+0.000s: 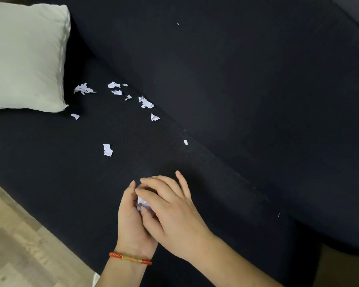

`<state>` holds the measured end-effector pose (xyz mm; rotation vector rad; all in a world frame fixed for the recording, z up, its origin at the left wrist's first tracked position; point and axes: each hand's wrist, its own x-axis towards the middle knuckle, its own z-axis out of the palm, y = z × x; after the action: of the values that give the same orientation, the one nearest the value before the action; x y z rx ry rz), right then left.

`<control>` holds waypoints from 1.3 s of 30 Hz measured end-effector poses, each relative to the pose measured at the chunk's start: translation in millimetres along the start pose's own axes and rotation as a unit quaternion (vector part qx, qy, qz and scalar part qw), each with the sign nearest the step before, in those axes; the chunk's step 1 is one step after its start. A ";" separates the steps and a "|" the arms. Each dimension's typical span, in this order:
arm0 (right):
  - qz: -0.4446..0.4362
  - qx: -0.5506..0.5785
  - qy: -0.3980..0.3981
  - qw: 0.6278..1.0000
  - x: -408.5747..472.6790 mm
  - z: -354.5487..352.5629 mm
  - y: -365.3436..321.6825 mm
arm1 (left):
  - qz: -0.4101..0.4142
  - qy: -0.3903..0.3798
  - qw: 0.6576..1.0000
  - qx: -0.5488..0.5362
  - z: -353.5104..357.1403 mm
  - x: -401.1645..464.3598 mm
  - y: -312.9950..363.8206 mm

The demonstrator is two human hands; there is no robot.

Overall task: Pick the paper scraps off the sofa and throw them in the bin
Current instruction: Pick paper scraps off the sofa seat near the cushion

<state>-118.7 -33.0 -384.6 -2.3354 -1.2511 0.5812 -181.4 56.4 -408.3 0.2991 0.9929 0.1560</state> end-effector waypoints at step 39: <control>0.364 0.024 0.051 0.930 155.0 35.7 180.5 | 0.087 0.033 0.994 -0.055 -64.7 20.2 87.5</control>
<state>61.1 13.6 -537.4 -2.7123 -0.2760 0.6846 -224.4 156.2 -429.6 0.2813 1.0191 0.3791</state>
